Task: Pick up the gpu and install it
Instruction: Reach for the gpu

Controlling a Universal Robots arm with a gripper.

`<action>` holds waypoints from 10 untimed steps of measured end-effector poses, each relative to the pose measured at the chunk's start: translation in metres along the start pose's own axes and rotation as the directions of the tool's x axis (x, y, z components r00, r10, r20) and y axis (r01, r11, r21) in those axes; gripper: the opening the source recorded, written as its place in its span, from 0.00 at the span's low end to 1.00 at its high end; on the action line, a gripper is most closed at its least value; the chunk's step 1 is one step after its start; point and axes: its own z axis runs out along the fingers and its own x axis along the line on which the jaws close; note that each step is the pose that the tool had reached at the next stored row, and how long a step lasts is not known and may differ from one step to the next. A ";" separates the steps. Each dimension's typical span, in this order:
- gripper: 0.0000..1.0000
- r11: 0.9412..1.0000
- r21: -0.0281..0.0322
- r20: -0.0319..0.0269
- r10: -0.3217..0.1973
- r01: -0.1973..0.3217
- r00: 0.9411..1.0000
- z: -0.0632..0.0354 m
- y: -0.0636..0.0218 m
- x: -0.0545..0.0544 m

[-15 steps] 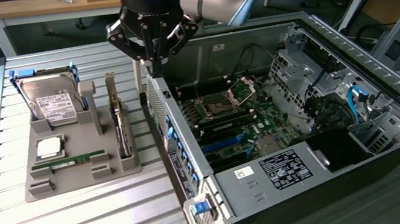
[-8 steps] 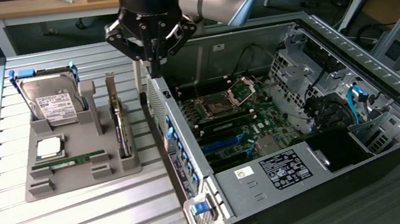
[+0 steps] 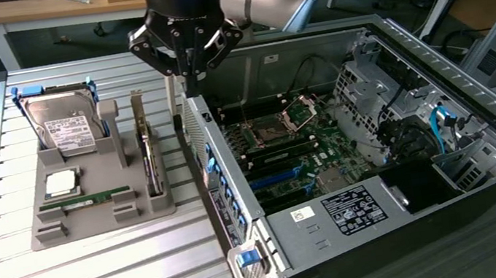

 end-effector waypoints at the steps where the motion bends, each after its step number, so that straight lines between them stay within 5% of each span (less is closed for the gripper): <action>1: 0.11 1.000 0.000 0.000 0.000 0.000 1.000 0.0000 0.0000 0.000; 10: 0.11 1.000 0.000 0.000 0.000 0.000 1.000 -0.0001 -0.0002 0.002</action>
